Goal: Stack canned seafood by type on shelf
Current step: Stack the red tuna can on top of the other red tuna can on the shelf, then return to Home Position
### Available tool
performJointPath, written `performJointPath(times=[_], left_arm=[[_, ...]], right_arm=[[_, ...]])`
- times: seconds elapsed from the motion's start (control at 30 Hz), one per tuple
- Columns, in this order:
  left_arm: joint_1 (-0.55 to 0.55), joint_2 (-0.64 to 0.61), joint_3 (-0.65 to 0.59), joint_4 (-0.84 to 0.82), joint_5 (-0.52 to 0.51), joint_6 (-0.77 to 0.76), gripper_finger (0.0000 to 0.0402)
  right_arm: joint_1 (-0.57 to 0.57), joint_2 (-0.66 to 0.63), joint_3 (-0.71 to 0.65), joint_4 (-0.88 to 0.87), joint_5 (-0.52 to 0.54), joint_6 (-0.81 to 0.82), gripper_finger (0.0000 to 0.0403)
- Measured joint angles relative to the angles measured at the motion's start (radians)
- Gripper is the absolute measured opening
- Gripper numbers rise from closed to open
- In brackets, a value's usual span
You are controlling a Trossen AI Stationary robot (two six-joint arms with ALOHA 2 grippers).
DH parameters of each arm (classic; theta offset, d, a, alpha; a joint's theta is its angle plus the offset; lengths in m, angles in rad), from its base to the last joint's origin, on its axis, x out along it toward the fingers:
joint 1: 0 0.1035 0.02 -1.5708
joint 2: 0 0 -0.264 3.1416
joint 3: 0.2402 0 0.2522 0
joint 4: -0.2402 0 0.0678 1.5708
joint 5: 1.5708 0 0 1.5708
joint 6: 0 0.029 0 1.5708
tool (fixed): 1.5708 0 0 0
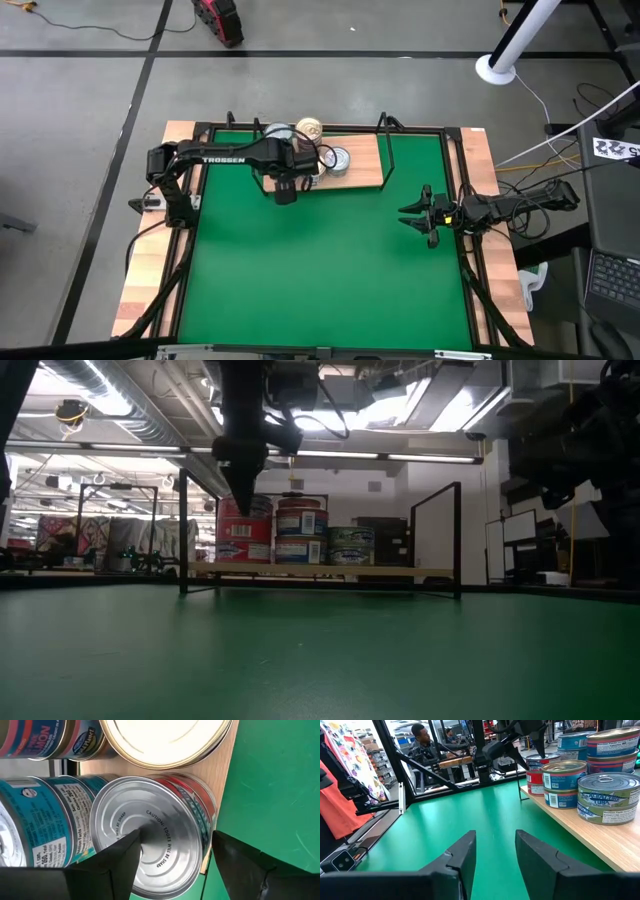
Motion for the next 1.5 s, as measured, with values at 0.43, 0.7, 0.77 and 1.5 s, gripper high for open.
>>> performJointPath(times=[0.43,0.7,0.77,1.5], left_arm=[[-0.007,-0.002,0.007,-0.005,0.002,0.006,0.0237],[-0.006,-0.034,0.044,0.004,-0.001,0.034,0.0237],[-0.007,-0.064,0.044,0.02,-0.004,0.061,0.0237],[0.034,-0.795,-0.569,0.662,0.144,0.261,0.0237]], right_arm=[[0.0,0.0,0.0,0.0,0.0,0.0,0.0136],[0.0,0.0,0.0,0.0,0.0,0.0,0.0136],[0.0,0.0,0.0,0.0,-0.001,0.0,0.0136],[0.0,0.0,0.0,0.0,-0.002,0.0,0.0136]])
